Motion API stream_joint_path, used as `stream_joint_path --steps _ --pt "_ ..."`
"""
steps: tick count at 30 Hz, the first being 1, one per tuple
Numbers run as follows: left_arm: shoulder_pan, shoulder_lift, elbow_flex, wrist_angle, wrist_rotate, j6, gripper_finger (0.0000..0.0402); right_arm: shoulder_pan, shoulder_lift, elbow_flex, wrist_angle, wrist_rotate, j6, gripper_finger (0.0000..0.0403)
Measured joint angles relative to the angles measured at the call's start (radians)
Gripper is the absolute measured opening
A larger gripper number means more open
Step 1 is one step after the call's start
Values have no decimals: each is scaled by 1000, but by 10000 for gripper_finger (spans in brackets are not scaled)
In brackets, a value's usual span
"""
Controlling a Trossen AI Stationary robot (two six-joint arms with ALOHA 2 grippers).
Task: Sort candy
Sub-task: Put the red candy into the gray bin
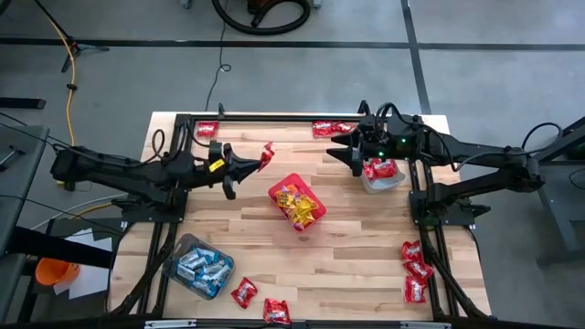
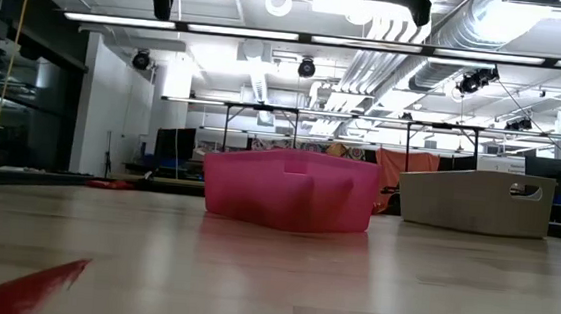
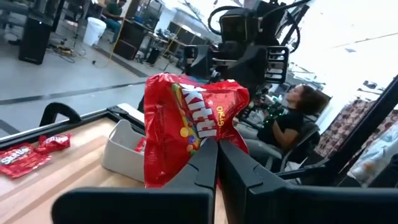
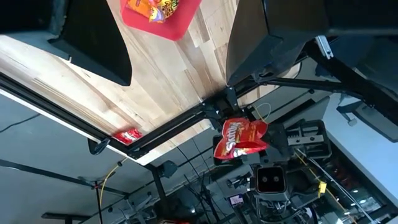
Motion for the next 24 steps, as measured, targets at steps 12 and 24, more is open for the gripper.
stream_joint_path --steps 12,24 --pt "0 -1 0 2 0 -1 0 0 0 0 -1 -15 0 257" --pt "1 229 108 4 98 -4 0 0 -13 0 66 -47 0 257"
